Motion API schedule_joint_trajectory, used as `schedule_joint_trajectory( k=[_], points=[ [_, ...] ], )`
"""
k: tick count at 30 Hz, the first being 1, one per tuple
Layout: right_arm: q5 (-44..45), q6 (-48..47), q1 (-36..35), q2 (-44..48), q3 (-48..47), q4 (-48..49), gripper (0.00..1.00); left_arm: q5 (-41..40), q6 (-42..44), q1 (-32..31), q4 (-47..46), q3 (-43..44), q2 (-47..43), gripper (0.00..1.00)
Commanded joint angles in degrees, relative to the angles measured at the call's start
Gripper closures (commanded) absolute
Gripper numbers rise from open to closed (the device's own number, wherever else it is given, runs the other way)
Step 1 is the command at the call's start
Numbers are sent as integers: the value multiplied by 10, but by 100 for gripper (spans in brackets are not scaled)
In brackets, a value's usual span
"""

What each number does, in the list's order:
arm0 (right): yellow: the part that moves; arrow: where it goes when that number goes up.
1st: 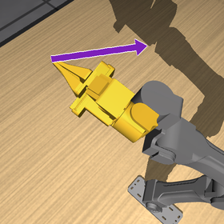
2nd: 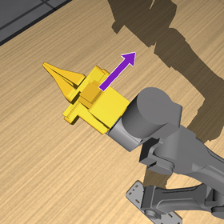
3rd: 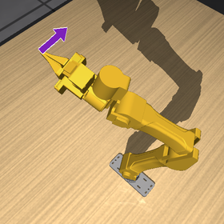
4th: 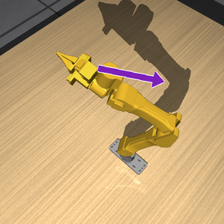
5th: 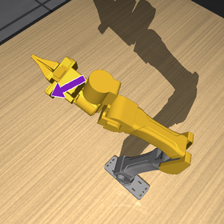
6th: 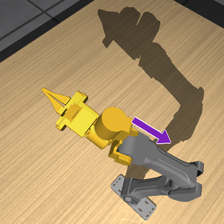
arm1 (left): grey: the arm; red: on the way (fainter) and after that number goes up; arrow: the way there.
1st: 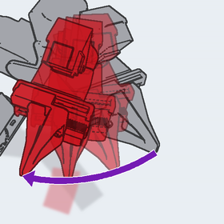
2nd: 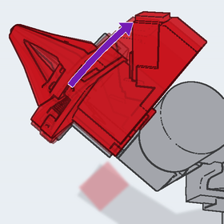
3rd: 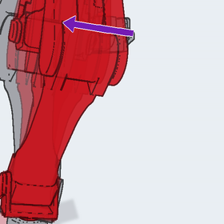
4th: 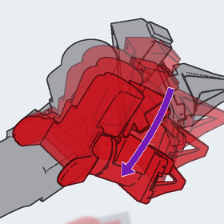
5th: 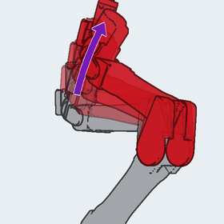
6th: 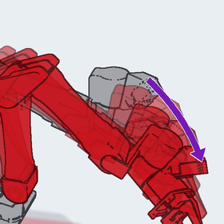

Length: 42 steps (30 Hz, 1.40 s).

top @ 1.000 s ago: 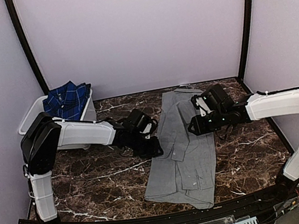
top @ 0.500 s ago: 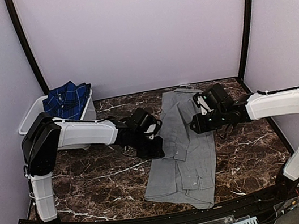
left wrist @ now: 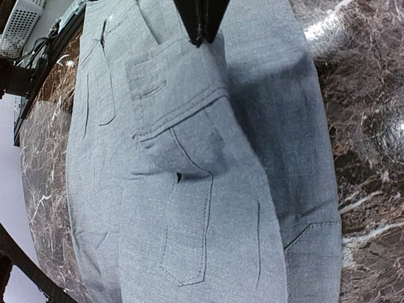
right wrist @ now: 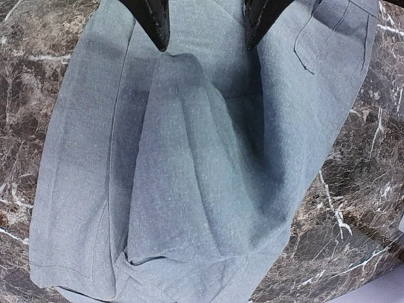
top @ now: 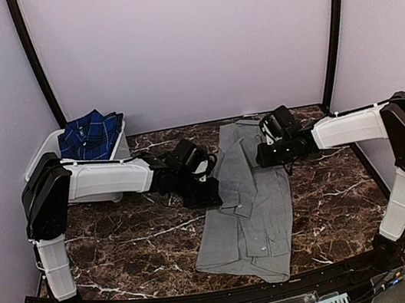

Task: Fold and stack the long sleeve shirts
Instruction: Adjust the sleeve of the square-folded shirt.

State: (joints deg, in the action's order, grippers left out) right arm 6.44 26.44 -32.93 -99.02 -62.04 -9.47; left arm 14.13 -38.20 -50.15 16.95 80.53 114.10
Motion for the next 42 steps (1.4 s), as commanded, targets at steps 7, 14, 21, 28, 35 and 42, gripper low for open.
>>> schedule_joint_trajectory(
  k=[7, 14, 21, 28, 35, 42],
  points=[
    [54, -34, 15, -52, -58, -5, 63, -5, 4, -2, 24, 10, -43, 100],
    [45, -45, 16, -75, -80, -12, 64, -2, 7, -2, 26, 10, -47, 100],
    [40, -52, 12, -93, -91, -19, 64, 3, 9, -2, 25, 13, -49, 100],
    [63, -64, 21, -96, -101, -38, 89, 11, 15, -2, 42, 25, -56, 100],
    [43, -80, 46, -75, -87, -29, 100, 38, 21, -3, 60, 28, -75, 100],
    [20, -105, 64, -63, -77, -18, 100, 79, 33, -15, 90, 55, -98, 100]
  ],
)
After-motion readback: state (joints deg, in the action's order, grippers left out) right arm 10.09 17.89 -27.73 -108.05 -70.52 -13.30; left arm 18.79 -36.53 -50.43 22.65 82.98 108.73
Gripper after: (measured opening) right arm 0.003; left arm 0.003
